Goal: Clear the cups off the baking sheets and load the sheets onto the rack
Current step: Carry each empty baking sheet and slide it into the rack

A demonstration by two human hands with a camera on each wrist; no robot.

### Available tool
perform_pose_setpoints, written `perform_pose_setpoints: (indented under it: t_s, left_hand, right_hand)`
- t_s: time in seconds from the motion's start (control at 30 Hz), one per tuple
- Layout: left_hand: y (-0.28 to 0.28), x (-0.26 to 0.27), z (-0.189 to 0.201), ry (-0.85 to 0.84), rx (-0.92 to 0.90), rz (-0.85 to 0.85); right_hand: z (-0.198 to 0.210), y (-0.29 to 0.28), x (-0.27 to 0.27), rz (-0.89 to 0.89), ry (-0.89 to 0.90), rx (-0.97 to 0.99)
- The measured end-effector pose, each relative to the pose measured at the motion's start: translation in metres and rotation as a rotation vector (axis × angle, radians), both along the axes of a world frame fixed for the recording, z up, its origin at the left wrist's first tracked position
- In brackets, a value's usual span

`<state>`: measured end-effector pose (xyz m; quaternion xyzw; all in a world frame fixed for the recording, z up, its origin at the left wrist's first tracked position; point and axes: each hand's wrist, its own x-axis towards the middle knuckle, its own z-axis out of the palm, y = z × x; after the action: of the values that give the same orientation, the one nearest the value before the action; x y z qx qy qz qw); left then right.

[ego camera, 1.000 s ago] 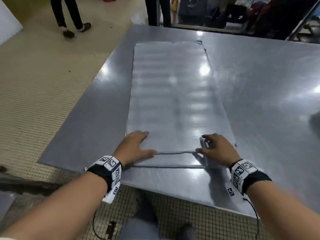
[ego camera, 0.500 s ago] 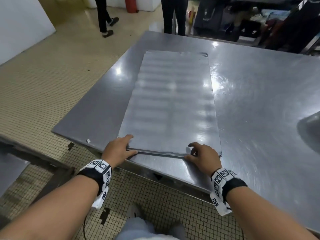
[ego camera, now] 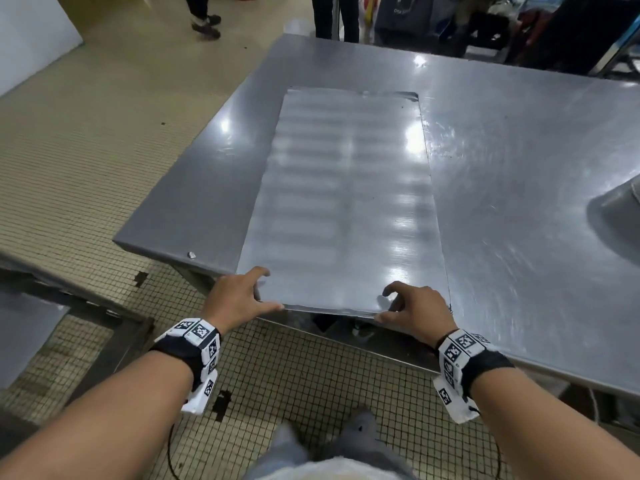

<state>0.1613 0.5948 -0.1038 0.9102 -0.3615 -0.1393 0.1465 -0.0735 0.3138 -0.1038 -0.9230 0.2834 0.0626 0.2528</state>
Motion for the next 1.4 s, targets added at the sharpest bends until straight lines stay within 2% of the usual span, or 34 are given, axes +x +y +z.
perform_pose_setpoints:
  t_s: [0.1,0.17,0.23,0.3,0.37,0.43,0.5,0.67,0.83,0.97,1.13,1.2,1.27,1.33,1.4]
  left_hand:
    - [0.018,-0.004,0.000,0.065,-0.049,0.045]
    - [0.032,-0.005,-0.004,0.090,-0.122,0.139]
    - [0.045,-0.003,-0.011,0.060,-0.199,0.269]
    - [0.055,0.004,-0.022,0.102,-0.190,0.391]
    - [0.058,0.009,-0.032,0.304,-0.187,0.469]
    - [0.054,0.005,-0.036,0.550,-0.279,0.484]
    - [0.051,-0.001,-0.035,0.627,-0.314,0.448]
    - [0.056,0.004,-0.035,0.711,-0.353,0.360]
    - [0.062,0.012,-0.035,0.773,-0.353,0.352]
    - [0.063,0.022,-0.030,0.873,-0.271,0.370]
    - [0.066,0.029,-0.031,1.030,-0.068,0.102]
    - [0.064,0.026,-0.033,1.030,-0.065,0.046]
    - [0.061,0.024,-0.038,0.992,-0.138,0.107]
    - [0.055,0.023,-0.047,0.891,-0.221,0.337]
    - [0.047,0.016,-0.050,0.743,-0.255,0.463]
  right_hand:
    - [0.001,0.016,-0.009,0.044,0.056,0.090]
    - [-0.003,0.023,-0.015,0.007,0.062,0.061]
    - [-0.008,0.021,-0.025,-0.200,-0.042,-0.008]
    - [-0.013,0.017,-0.038,-0.459,-0.104,-0.043]
    - [-0.020,0.018,-0.050,-0.615,-0.049,-0.034]
    - [-0.027,0.025,-0.058,-0.721,-0.029,0.020]
    - [-0.031,0.033,-0.061,-0.780,-0.053,0.064]
    - [-0.030,0.042,-0.062,-0.830,-0.058,0.130]
    - [-0.029,0.046,-0.071,-0.821,-0.067,0.241]
    - [-0.028,0.053,-0.089,-0.766,-0.156,0.385]
    - [-0.023,0.051,-0.105,-0.781,-0.173,0.487]
    - [-0.025,0.050,-0.109,-0.814,-0.175,0.524]
    - [-0.030,0.051,-0.112,-0.853,-0.194,0.538]
    - [-0.036,0.053,-0.115,-0.882,-0.214,0.546]
    - [-0.040,0.057,-0.117,-0.902,-0.244,0.564]
